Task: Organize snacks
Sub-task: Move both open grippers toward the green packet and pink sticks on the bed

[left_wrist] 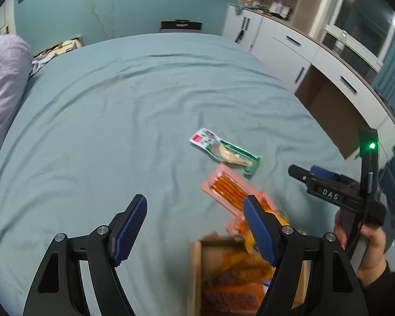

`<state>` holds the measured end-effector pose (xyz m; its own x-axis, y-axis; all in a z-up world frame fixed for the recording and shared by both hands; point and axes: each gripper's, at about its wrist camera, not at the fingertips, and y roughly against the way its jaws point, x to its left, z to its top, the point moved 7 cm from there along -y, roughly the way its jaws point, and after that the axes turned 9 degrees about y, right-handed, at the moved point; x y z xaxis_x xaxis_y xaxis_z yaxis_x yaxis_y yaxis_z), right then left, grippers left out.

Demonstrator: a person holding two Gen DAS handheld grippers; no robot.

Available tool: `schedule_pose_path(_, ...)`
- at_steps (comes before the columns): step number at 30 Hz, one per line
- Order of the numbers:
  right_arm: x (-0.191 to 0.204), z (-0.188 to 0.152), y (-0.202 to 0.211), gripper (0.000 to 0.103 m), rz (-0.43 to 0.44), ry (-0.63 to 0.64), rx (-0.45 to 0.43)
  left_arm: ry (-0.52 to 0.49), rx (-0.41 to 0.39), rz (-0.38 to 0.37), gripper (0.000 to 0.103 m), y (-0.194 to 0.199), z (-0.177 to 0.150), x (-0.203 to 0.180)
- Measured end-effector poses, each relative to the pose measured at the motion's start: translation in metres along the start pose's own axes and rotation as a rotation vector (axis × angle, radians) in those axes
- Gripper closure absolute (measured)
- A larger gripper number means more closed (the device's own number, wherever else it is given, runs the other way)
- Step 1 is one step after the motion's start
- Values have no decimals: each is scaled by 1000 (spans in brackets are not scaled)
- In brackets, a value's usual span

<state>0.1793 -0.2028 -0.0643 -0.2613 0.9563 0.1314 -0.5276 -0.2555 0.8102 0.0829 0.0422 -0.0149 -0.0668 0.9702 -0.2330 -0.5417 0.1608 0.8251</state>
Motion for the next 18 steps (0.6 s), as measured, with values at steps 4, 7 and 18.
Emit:
schedule_pose_path(4, 5, 20, -23, 26, 28, 39, 23, 21, 50, 21, 27, -21, 3, 14)
schedule_pose_path(7, 17, 35, -48, 26, 48, 121, 70, 45, 109, 7, 27, -38, 0, 19)
schedule_pose_path(18, 53, 47, -137, 26, 101, 283, 255, 63, 212, -2, 27, -73, -14, 20)
